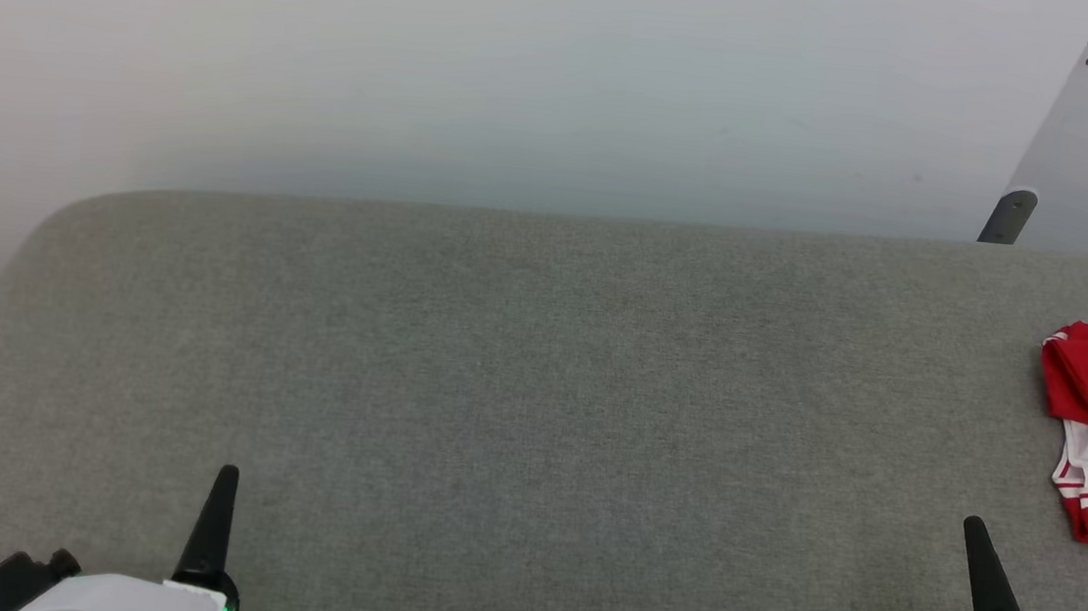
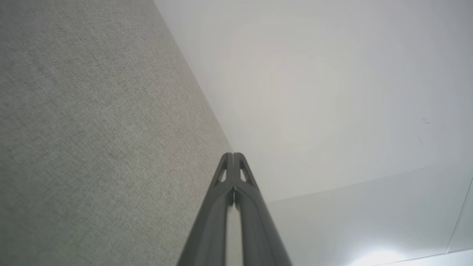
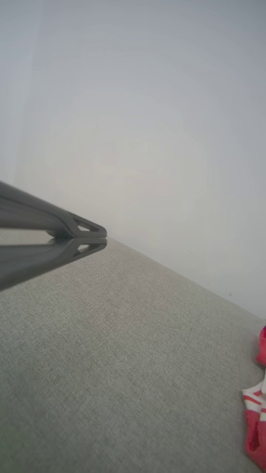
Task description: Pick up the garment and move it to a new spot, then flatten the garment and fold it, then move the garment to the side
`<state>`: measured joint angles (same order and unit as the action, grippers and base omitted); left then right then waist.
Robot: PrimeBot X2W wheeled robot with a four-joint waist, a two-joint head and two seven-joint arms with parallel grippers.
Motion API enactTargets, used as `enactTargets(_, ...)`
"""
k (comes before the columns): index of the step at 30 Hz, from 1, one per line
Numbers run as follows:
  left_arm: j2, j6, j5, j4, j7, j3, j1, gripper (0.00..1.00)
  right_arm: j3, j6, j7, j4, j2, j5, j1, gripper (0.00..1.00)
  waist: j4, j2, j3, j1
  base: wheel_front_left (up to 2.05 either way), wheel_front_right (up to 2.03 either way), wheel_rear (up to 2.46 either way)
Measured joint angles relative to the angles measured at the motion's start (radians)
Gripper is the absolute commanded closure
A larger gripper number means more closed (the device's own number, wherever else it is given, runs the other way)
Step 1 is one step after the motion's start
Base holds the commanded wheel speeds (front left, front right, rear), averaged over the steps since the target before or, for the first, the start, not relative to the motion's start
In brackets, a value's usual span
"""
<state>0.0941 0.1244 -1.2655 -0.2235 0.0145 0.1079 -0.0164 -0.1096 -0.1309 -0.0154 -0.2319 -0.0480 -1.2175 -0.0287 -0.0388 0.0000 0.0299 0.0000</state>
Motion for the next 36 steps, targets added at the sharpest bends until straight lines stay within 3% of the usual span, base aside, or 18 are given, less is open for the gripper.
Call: enactTargets(36, -0.033, 0.001, -0.259, -0.017, 0.077, 0.004, -0.067, 1.00, -0.003, 0.000, -0.075, -0.009, -0.001, -0.295, -0.059, 1.00, 0.028, 0.0000, -0.024, 0.0001, 0.00, 0.00, 0.00)
